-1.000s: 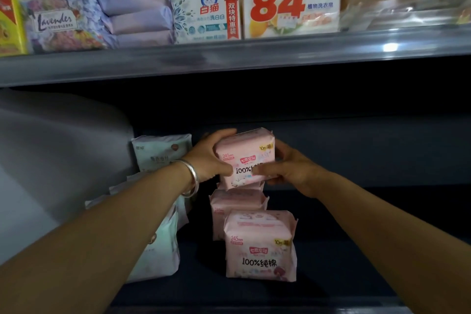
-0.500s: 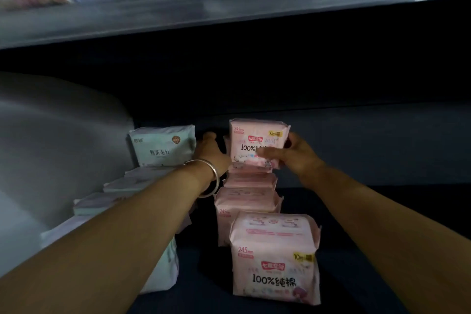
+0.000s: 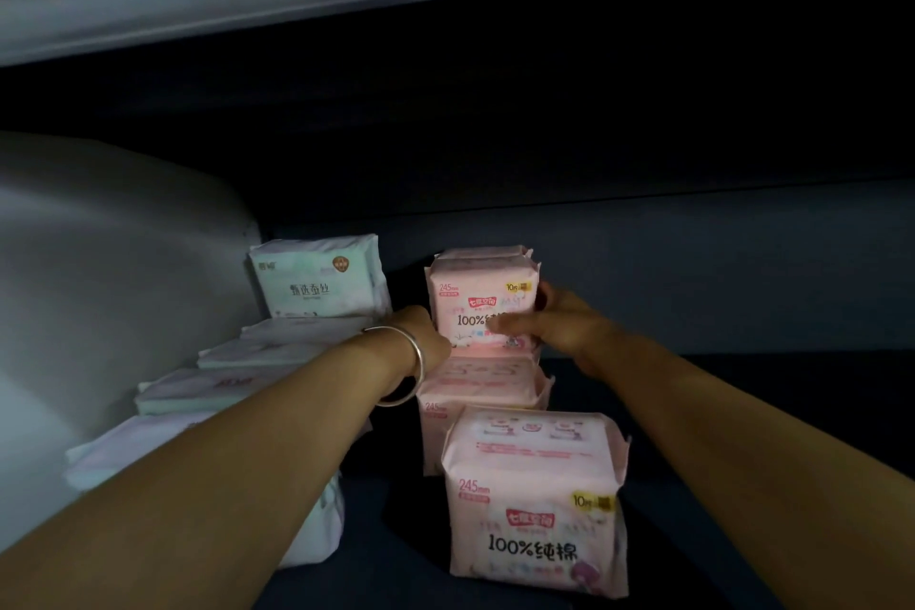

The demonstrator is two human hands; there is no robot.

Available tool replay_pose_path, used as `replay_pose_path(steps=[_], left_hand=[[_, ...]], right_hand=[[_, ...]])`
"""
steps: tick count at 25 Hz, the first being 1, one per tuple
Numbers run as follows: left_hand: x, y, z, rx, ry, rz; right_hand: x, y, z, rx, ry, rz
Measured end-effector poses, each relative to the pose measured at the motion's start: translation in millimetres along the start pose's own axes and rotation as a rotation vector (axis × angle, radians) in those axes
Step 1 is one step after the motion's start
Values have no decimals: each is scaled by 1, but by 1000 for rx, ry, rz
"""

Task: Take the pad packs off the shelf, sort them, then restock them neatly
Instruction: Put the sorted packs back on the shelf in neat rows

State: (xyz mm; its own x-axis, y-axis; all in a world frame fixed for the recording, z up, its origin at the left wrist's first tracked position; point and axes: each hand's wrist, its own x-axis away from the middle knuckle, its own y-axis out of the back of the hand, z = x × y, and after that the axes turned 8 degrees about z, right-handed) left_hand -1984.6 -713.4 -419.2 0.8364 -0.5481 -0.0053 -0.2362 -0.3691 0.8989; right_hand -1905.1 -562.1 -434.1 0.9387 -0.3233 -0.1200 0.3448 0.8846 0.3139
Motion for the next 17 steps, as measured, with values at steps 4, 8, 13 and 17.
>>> replay_pose_path(steps=[4,8,13,17], left_hand=[[23,2,-2,-149,17,22],[61,3,-6,-200,-20,4],[129,7,-13,-298,-132,-69],[196,-12,-12,-341,-120,-142]], right_hand=[[24,1,4,81,-51,-5],[71,10,6,521,-69,-75],[138,16,8,1030,-55,-60],[209,1,3,1118,0,-81]])
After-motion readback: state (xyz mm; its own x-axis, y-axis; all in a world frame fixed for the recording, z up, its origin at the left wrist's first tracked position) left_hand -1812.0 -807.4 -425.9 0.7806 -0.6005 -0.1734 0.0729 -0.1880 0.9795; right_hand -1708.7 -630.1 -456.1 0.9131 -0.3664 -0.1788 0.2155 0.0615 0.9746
